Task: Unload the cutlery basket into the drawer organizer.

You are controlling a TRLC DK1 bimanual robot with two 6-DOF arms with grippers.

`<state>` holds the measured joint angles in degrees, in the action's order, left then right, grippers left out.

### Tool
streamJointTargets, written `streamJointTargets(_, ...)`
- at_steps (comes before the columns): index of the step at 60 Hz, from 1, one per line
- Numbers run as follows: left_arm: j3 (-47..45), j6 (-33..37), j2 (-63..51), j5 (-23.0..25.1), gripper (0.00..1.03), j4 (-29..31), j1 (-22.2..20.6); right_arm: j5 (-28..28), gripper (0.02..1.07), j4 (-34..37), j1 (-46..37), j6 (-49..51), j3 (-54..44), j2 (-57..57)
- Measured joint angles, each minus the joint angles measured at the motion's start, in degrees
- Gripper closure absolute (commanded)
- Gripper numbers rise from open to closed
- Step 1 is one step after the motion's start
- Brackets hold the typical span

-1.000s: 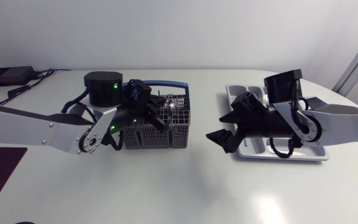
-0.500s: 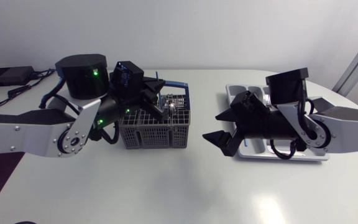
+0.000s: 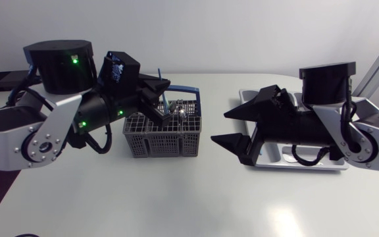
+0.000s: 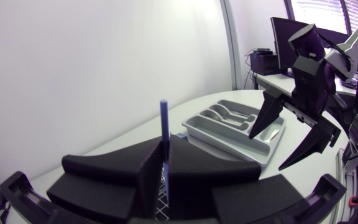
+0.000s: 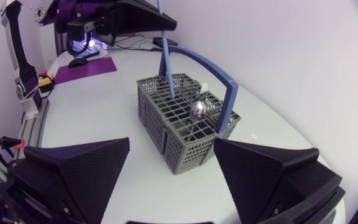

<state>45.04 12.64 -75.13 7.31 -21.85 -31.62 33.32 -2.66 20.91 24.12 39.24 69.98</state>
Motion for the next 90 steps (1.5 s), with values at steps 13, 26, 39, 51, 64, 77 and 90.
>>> streamJointTargets(13,6.43,-5.64,0.0,7.63,0.85,10.91,1.55,7.76,0.1,3.3,-0.52,-2.08,0.48,-1.11)
streamJointTargets(26,11.21,-9.22,-0.02,12.17,0.85,17.53,1.53,11.5,0.13,4.2,-0.87,-4.09,3.3,-0.22)
streamJointTargets(39,15.1,-11.39,-2.05,17.42,0.85,24.65,1.44,12.11,0.16,4.63,-0.5,-4.61,5.9,2.38)
streamJointTargets(51,17.66,-12.66,-4.11,20.7,0.85,27.85,1.44,12.17,0.21,4.68,1.6,-4.63,7.93,4.85)
streamJointTargets(64,18.25,-13.11,-4.55,21.22,0.85,28.5,1.03,12.11,0.29,4.68,3.15,-4.87,9.97,8.17)
streamJointTargets(77,18.34,-14.16,-4.55,21.42,0.85,28.72,0.11,12.09,0.48,4.61,3.76,-5.7,12.07,10.49)
streamJointTargets(90,18.36,-14.19,-4.55,21.42,0.85,28.87,0.04,12.11,0.67,4.61,4.68,-5.95,13.18,11.74)
